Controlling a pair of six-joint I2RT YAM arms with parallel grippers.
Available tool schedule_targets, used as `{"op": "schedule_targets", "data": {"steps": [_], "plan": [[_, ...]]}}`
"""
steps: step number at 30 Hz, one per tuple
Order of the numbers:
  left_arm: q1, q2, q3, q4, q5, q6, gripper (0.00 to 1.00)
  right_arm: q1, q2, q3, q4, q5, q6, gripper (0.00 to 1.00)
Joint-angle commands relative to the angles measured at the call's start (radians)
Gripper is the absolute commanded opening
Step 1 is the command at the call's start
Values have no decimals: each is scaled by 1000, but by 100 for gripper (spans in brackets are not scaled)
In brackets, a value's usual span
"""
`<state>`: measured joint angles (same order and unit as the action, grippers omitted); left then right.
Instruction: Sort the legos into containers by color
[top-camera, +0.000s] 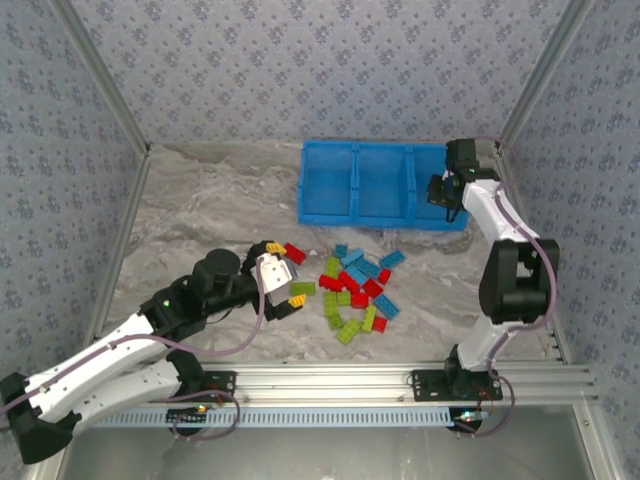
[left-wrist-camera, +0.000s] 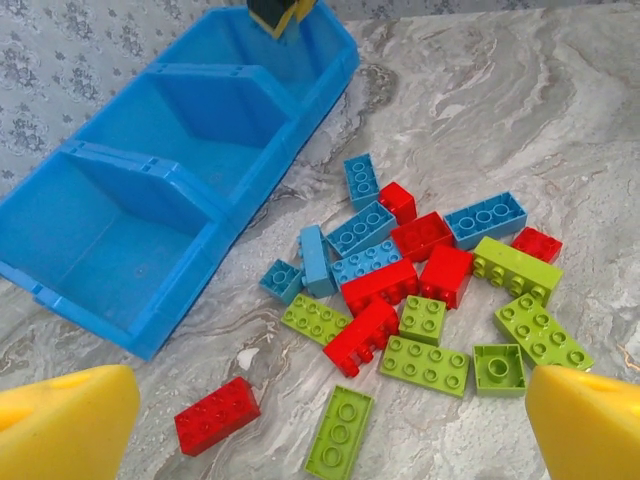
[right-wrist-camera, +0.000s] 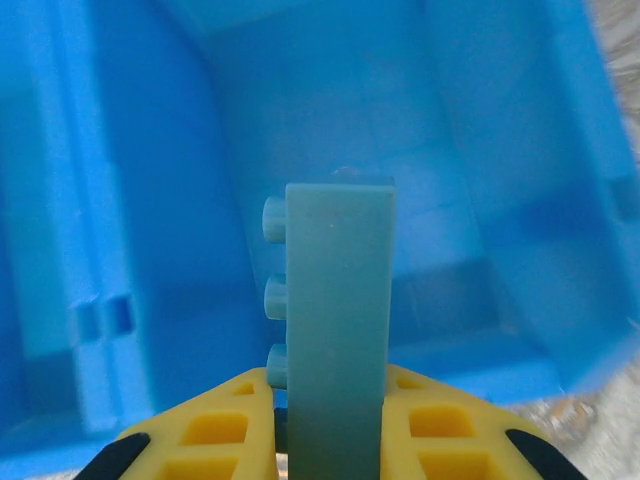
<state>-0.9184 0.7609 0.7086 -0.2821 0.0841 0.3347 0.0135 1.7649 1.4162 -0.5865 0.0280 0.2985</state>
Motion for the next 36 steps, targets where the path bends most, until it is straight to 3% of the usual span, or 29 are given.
{"op": "schedule_targets", "data": {"steps": [1, 4, 8, 14, 17, 21, 28, 33, 36], "plan": [[-3, -11, 2, 52, 22, -19, 99, -18, 58, 71, -19, -39, -22, 29], [-2, -16, -6, 52, 14, -12, 99, -21, 63, 86, -21, -36, -19, 36], [-2, -12, -6, 51, 11, 0, 99, -23, 17, 99, -53, -31, -17, 39], [-3, -13, -4, 31, 11, 16, 99, 2, -198, -18, -98, -52, 65, 42], [-2, -16, -1, 16, 13, 32, 99, 78, -378, -197, -74, -27, 190, 48], [0, -16, 1, -14, 49, 64, 99, 280, -528, -380, -98, 125, 385, 54], [3, -4, -2, -27, 73, 77, 99, 467, -372, -382, -199, 268, 730, 61], [3, -5, -8, -49, 69, 95, 99, 478, -178, -285, -192, 287, 770, 72], [4, -9, -11, -49, 67, 99, 99, 458, -83, -248, -171, 275, 762, 73]]}}
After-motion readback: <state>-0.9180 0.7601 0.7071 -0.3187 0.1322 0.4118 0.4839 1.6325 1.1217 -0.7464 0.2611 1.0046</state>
